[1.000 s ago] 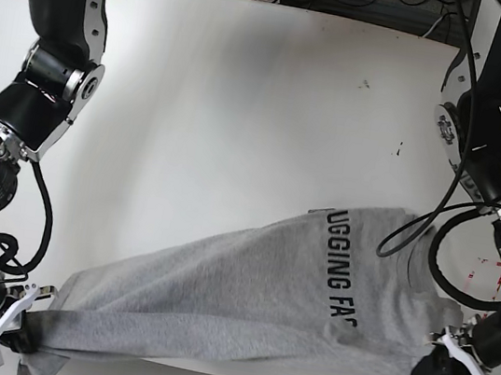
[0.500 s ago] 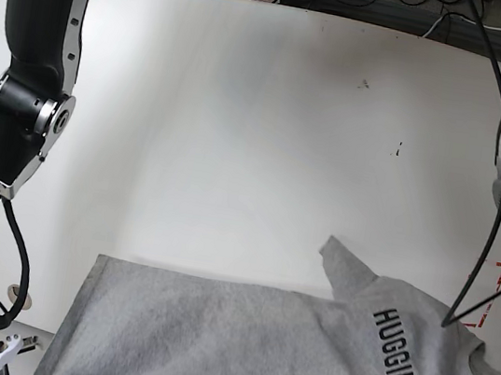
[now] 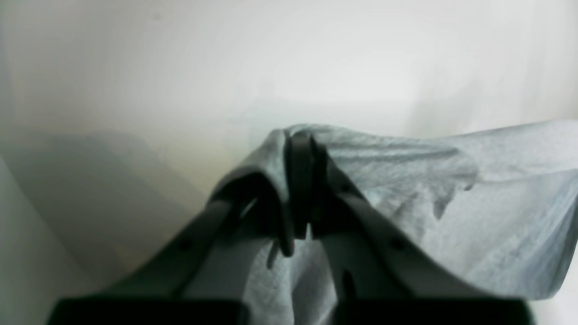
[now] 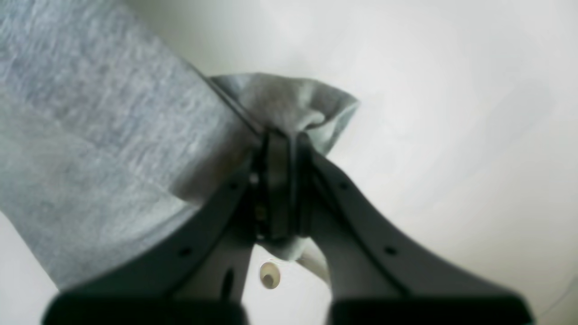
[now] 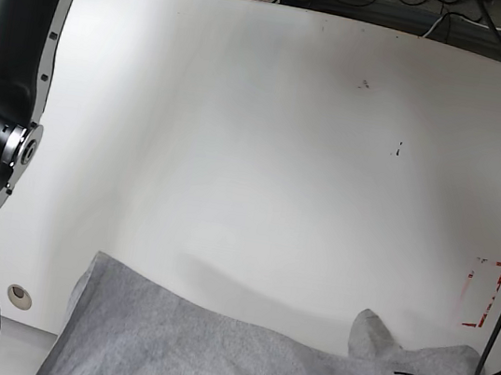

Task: Fold the T-shirt properly
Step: 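Lift the shirt with both grippers and pull it back across the table, then lay the held shirt edge down with both grippers and release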

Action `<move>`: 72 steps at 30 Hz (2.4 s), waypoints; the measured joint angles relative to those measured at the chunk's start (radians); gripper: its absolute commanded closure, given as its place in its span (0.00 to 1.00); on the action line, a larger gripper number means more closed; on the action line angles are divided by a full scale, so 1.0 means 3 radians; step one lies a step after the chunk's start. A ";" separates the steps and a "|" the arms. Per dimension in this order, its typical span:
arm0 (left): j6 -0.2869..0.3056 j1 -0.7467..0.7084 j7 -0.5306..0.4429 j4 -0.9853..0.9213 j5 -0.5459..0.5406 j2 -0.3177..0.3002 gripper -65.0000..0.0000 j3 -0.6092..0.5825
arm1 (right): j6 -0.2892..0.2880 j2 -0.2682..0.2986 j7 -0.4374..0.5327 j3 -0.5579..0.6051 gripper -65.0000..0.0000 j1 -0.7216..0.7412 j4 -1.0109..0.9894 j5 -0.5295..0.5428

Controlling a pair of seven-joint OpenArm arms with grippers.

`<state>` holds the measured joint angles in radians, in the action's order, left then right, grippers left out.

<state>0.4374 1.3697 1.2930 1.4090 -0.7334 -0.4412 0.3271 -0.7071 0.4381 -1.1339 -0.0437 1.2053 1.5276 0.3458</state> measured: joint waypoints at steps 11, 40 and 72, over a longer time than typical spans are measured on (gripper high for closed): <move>0.0000 0.0088 -0.0009 -0.0106 -0.0003 0.0006 1.00 0.0003 | 0.0000 0.0083 0.0000 0.0121 0.97 0.0181 0.0001 -0.0003; -0.0009 -0.1844 0.0167 0.0186 -0.0439 0.0029 1.00 0.0070 | 0.0005 0.0005 -0.0163 -0.0801 0.97 -0.2385 0.1172 0.0014; -0.0008 -0.5371 0.0184 0.1371 -0.0802 0.0209 1.00 0.1005 | 0.0013 -0.0488 -0.0164 -0.1592 0.97 -0.4754 0.1625 0.0463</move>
<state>0.4351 -0.2417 1.3483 1.8202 -0.9741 -0.3786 0.6285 -0.7033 0.2916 -1.1831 -0.5213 -0.2211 2.0151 0.4847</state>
